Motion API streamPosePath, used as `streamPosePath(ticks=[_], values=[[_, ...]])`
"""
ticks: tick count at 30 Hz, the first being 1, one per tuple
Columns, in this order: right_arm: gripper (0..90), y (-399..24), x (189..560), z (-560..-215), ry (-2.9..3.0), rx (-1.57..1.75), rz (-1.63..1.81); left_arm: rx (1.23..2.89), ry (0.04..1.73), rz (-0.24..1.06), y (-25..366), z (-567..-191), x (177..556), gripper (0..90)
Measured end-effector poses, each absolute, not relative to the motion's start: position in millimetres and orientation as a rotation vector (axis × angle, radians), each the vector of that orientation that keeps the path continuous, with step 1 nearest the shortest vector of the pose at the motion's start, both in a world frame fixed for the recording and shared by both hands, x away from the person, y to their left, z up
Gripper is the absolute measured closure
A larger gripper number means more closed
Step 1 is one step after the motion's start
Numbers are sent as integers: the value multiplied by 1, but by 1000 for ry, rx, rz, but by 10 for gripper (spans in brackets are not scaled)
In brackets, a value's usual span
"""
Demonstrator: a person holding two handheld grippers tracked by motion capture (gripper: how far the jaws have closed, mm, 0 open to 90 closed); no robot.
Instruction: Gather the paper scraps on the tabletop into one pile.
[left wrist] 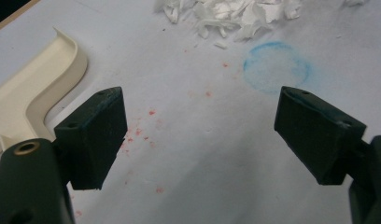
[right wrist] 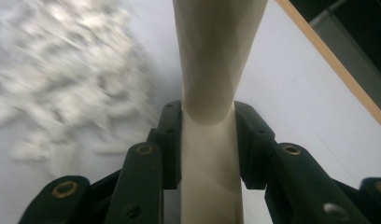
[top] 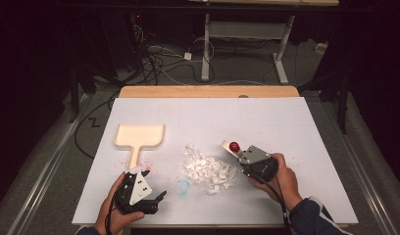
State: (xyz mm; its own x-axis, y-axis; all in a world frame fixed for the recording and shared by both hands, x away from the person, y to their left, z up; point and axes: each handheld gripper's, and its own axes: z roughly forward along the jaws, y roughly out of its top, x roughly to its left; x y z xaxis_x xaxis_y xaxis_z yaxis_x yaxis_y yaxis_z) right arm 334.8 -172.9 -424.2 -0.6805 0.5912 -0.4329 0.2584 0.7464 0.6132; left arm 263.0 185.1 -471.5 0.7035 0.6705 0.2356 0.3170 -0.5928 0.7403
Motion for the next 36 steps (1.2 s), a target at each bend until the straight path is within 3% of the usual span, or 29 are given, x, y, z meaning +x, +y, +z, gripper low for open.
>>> streamPosePath(ticks=[7,14,21,30,36], values=[[678,-151,322,-422,2322,645,857,2213,735,663,184,-470,262,163],[679,-161,328,-406,2293,663,951,2228,757,698,186,-469,263,163],[679,-159,361,-395,2217,579,1007,2228,805,728,190,-468,267,163],[679,-111,419,-409,2281,415,917,2254,803,704,189,-472,267,163],[679,-81,435,-427,2360,322,948,2256,804,686,190,-473,266,163]])
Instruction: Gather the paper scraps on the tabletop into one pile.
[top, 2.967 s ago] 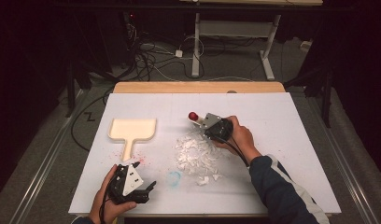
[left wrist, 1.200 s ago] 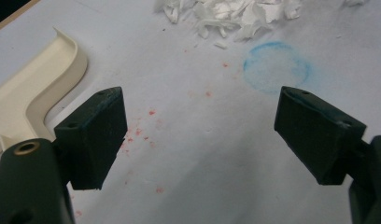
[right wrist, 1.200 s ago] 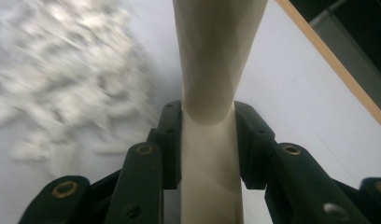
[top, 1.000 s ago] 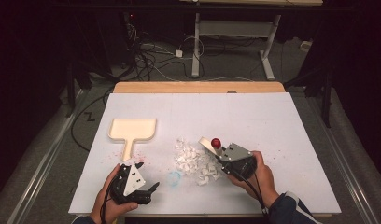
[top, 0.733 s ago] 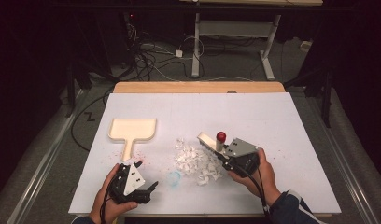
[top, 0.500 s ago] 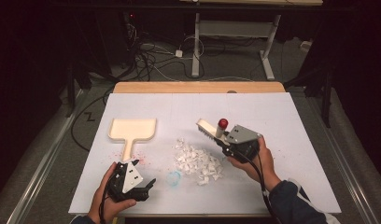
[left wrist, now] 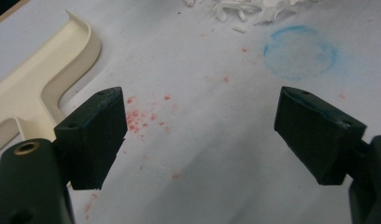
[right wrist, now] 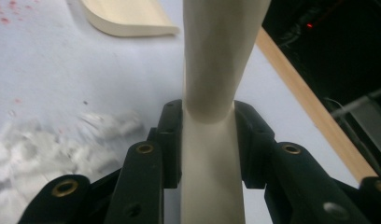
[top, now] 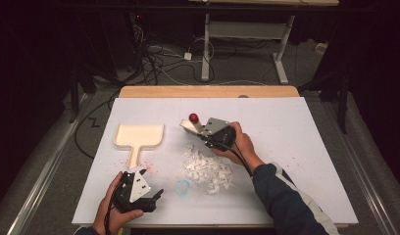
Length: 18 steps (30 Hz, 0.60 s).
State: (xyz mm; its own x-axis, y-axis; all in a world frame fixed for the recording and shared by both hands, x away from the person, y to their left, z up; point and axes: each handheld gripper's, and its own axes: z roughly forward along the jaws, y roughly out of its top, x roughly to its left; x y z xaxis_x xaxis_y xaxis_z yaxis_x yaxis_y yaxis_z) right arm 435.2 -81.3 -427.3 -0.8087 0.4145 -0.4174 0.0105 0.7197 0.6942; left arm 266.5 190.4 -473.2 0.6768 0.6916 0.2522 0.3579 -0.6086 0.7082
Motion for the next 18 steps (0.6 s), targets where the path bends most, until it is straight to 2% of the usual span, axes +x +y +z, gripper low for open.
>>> streamPosePath(ticks=[4,10,18], values=[[679,-72,432,-432,2422,159,916,2257,812,677,191,-474,267,163],[677,-80,416,-432,2491,19,944,2271,818,681,190,-475,269,163],[677,-117,390,-427,2551,-172,1013,2282,821,681,187,-476,269,163]])
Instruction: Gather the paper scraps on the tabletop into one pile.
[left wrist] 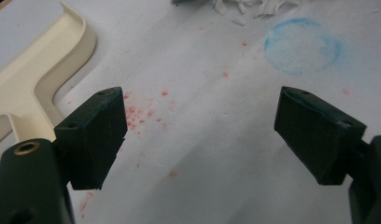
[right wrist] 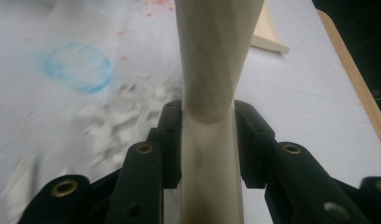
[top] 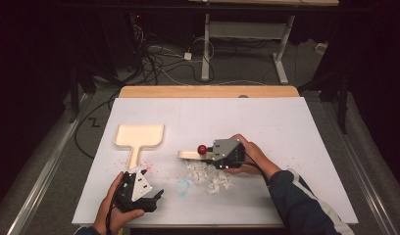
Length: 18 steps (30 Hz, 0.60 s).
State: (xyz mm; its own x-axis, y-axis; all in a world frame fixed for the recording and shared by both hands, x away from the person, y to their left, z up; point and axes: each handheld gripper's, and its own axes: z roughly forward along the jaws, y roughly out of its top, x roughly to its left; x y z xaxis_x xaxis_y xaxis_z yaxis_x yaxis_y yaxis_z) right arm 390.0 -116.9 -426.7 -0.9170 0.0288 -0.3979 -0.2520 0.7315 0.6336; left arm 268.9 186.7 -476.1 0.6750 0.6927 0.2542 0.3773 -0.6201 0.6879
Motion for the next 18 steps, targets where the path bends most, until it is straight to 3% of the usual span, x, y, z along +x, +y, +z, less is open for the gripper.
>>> streamPosePath(ticks=[8,18], values=[[679,-149,371,-419,2532,-177,1064,2285,817,673,184,-476,270,163],[679,-181,376,-396,2419,155,1171,2286,816,681,184,-476,272,163]])
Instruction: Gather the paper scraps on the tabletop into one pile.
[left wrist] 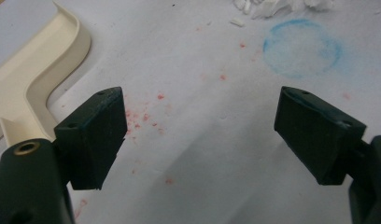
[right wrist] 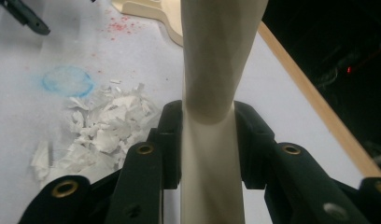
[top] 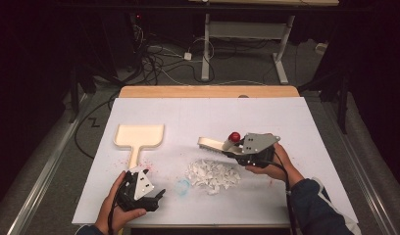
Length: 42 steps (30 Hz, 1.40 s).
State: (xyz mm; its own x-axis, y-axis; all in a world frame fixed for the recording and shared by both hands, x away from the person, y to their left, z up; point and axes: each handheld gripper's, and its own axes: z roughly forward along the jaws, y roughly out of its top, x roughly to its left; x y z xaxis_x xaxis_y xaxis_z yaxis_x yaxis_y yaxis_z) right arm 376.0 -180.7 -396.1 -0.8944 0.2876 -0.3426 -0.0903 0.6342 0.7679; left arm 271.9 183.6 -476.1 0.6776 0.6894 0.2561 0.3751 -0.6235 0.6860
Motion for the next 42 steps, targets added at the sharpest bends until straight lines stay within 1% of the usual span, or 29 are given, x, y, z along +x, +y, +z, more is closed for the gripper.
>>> streamPosePath(ticks=[4,9,13,14,17,24,32,38,42], values=[[679,-195,374,-390,2438,393,1128,2276,819,691,185,-474,270,163],[679,-213,358,-383,2412,672,1038,2265,831,695,187,-474,269,163],[679,-213,345,-391,2356,831,865,2276,816,693,185,-474,268,163],[679,-207,341,-400,2357,846,772,2277,813,694,184,-474,268,163],[679,-201,339,-405,2371,869,799,2285,803,687,180,-475,269,163],[676,-167,332,-416,2356,856,792,2277,805,675,180,-475,270,163],[678,-126,327,-415,2384,798,876,2286,795,669,178,-476,270,163],[679,-109,327,-414,2383,774,919,2283,800,661,178,-477,271,163],[679,-113,329,-412,2361,771,923,2286,797,664,178,-476,270,163]])
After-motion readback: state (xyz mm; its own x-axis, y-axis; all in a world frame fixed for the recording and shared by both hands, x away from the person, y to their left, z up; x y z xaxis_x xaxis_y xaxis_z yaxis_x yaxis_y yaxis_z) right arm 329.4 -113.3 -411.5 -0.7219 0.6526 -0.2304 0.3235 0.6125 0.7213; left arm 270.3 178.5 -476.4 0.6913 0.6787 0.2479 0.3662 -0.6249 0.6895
